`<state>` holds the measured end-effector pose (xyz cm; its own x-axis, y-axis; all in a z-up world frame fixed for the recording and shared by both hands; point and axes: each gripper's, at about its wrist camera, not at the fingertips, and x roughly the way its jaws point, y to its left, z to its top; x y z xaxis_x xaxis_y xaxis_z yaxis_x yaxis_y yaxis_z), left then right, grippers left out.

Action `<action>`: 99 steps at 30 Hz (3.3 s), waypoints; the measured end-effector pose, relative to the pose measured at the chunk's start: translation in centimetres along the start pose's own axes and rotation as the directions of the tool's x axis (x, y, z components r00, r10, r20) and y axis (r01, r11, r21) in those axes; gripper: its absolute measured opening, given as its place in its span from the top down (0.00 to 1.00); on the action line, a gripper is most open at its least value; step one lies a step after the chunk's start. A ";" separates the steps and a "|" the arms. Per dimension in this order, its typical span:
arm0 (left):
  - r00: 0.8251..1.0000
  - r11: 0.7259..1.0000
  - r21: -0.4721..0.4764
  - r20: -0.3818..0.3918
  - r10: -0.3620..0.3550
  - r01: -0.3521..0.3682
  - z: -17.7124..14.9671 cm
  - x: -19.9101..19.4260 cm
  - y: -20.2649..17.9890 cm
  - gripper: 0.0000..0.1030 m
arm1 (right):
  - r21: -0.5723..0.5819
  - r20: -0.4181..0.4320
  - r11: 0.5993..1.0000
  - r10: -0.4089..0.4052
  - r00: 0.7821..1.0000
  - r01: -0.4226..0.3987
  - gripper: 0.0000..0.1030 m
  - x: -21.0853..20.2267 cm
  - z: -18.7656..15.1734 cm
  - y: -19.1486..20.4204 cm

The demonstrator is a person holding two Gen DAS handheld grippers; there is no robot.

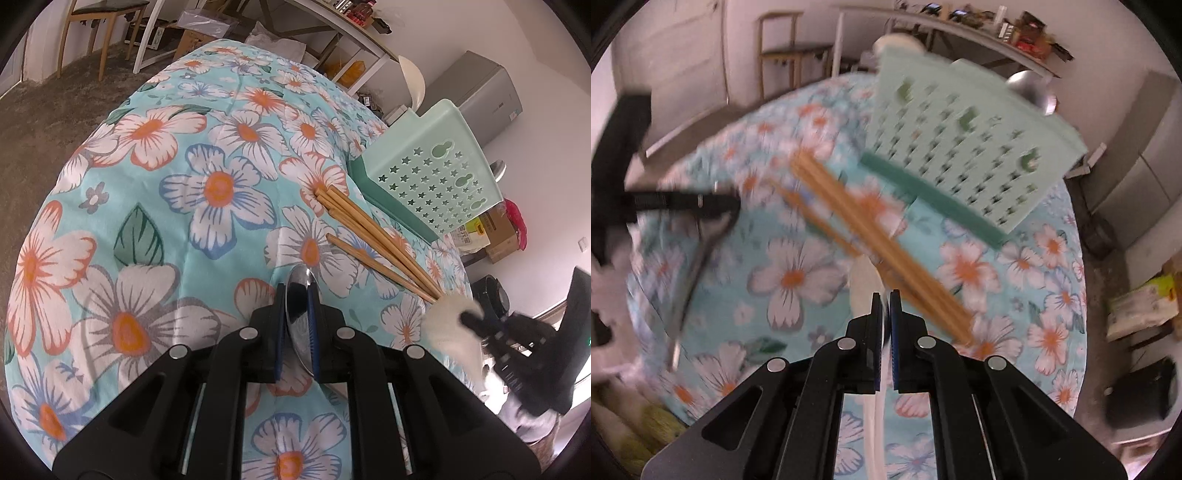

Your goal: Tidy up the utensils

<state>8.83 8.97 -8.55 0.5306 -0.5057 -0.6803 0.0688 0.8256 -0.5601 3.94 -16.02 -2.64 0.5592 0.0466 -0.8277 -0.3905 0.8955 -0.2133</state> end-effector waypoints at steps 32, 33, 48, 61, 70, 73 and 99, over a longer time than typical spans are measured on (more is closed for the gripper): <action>0.995 0.991 0.106 0.075 0.072 -0.080 0.2 -2.5 -2.5 0.97 | 0.326 0.243 0.875 0.287 0.927 -0.357 0.92 -3.5 1.4 -6.5; 0.994 0.990 0.112 0.085 0.074 -0.083 0.2 -2.8 -2.7 0.97 | 0.345 0.271 0.854 0.306 0.913 -0.389 0.92 -3.8 1.3 -7.1; 0.889 0.951 0.285 0.457 -0.027 -0.118 7.6 -12.6 -12.3 0.97 | 0.365 0.593 0.695 0.340 0.730 -0.620 0.92 -8.2 -0.4 -12.7; 0.759 0.797 0.461 0.652 -0.005 -0.390 16.4 -5.5 -25.1 0.97 | 0.304 0.773 0.622 0.282 0.568 -0.722 0.92 -9.7 -0.2 -19.4; 0.712 0.649 0.503 0.698 0.085 -0.571 16.1 1.4 -27.0 0.97 | 0.211 0.847 0.633 0.263 0.463 -0.745 0.92 -9.0 3.8 -24.1; 0.732 0.645 0.513 0.673 0.108 -0.566 16.1 2.5 -26.1 0.97 | 0.202 0.853 0.626 0.265 0.449 -0.753 0.92 -7.3 5.5 -25.0; 0.877 0.890 0.367 0.476 0.068 -0.269 11.2 -1.9 -15.0 0.67 | 0.278 0.735 0.753 0.232 0.637 -0.596 0.91 0.4 15.1 -23.1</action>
<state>16.29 0.33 6.42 0.8719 -0.2680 -0.4098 0.2292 0.9629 -0.1422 24.23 -30.02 9.82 0.8029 0.5632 -0.1952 -0.4242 0.7699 0.4767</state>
